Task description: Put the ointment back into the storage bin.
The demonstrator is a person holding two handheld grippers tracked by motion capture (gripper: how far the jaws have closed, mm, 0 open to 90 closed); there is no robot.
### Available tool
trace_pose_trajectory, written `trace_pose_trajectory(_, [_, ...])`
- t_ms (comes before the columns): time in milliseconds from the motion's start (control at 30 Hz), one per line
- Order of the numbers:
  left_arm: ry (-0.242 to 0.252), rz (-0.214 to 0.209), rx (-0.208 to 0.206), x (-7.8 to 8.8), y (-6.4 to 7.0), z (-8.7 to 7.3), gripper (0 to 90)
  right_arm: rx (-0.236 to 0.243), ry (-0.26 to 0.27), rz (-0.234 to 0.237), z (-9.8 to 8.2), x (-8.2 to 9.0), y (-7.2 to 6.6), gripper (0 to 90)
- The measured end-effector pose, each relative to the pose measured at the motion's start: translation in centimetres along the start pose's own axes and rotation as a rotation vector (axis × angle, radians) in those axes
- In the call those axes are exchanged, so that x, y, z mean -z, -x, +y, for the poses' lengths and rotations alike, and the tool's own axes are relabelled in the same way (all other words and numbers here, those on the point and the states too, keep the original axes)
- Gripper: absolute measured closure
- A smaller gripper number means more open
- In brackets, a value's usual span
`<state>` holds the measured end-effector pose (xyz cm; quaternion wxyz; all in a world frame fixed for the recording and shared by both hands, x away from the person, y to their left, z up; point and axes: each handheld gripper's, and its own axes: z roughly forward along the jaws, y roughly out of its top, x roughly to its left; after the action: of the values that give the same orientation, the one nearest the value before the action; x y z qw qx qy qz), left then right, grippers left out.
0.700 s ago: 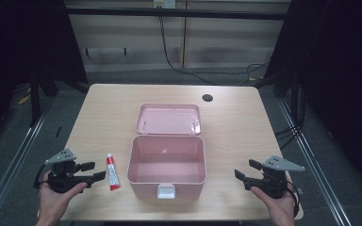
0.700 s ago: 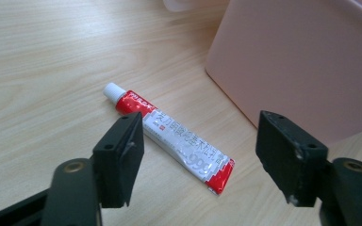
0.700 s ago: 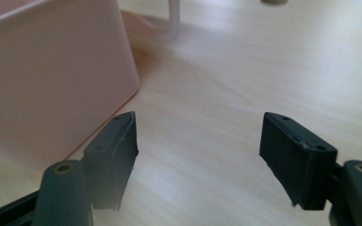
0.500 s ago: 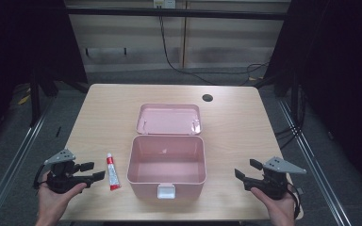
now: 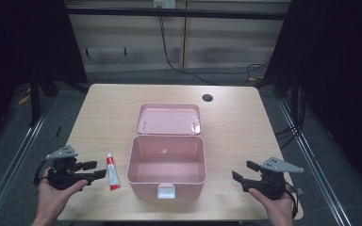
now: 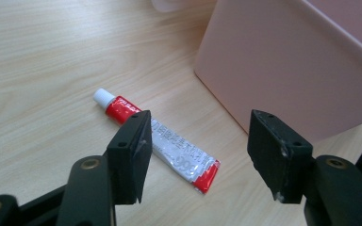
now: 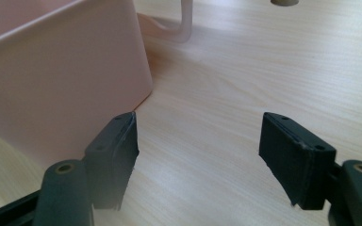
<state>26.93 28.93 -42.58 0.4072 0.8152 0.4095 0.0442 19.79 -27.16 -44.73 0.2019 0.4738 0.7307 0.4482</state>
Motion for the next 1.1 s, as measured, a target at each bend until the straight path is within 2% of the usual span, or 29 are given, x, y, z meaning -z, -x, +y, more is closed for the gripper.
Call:
trace_pose_trajectory(67, [-0.028, 0.002, -0.031, -0.1, 0.2, 0.6, 41.3, -0.002, -0.01, 0.007, -0.1, -0.1, 0.0, 28.4])
trace_pose_trajectory(100, [-0.045, -0.015, -0.046, -0.2, 0.2, 0.9, 41.3, -0.002, -0.01, 0.007, -0.1, -0.1, 0.0, 28.4])
trace_pose_trajectory(133, [-0.074, -0.001, -0.049, -0.4, 0.3, 1.2, 41.3, 0.005, -0.012, 0.014, -0.1, -0.1, 0.0, 28.4])
trace_pose_trajectory(167, [-0.101, 0.027, -0.048, -0.5, 0.3, 1.7, 40.2, 0.019, -0.028, 0.033, 0.0, -0.3, -0.1, 28.5])
trace_pose_trajectory(200, [-0.101, 0.027, -0.048, -0.5, 0.3, 1.7, 39.3, 0.019, -0.028, 0.033, 0.0, -0.3, -0.1, 28.5])
trace_pose_trajectory(267, [-0.113, -0.021, -0.04, -0.7, 0.2, 2.1, 38.3, 0.035, -0.043, 0.055, 0.0, -0.5, -0.4, 28.5])
trace_pose_trajectory(367, [-0.153, 0.011, -0.042, -1.2, 0.3, 2.7, 35.6, 0.041, -0.05, 0.067, 0.1, -0.6, -0.5, 28.4])
trace_pose_trajectory(400, [-0.153, 0.011, -0.042, -1.2, 0.3, 2.7, 34.9, 0.041, -0.05, 0.067, 0.1, -0.6, -0.5, 28.4])
trace_pose_trajectory(433, [-0.174, 0.009, -0.046, -1.3, 0.2, 2.9, 34.9, 0.042, -0.051, 0.068, 0.0, -0.6, -0.5, 28.4])
trace_pose_trajectory(500, [-0.196, 0.036, -0.049, -1.6, 0.1, 3.0, 32.5, 0.038, -0.057, 0.077, 0.0, -0.7, -0.6, 28.5])
trace_pose_trajectory(533, [-0.213, 0.037, -0.045, -1.8, 0.0, 3.1, 31.8, 0.04, -0.059, 0.079, 0.0, -0.7, -0.6, 28.5])
trace_pose_trajectory(667, [-0.26, 0.03, -0.03, -2.4, -0.2, 3.5, 32.6, 0.043, -0.067, 0.083, 0.0, -0.8, -0.7, 28.1])
trace_pose_trajectory(767, [-0.298, 0.051, -0.039, -3.1, -0.3, 3.7, 35.6, 0.044, -0.072, 0.082, 0.0, -0.9, -0.7, 28.0])
trace_pose_trajectory(900, [-0.322, 0.065, -0.037, -3.5, -0.4, 3.9, 35.4, 0.05, -0.084, 0.084, 0.0, -0.9, -0.7, 28.0])
trace_pose_trajectory(1033, [-0.35, 0.056, -0.02, -4.1, -0.5, 4.1, 35.3, 0.047, -0.088, 0.087, 0.0, -1.0, -0.7, 27.9])
trace_pose_trajectory(1100, [-0.368, 0.066, -0.01, -4.5, -0.6, 4.2, 35.3, 0.05, -0.089, 0.086, 0.0, -1.0, -0.7, 27.9])
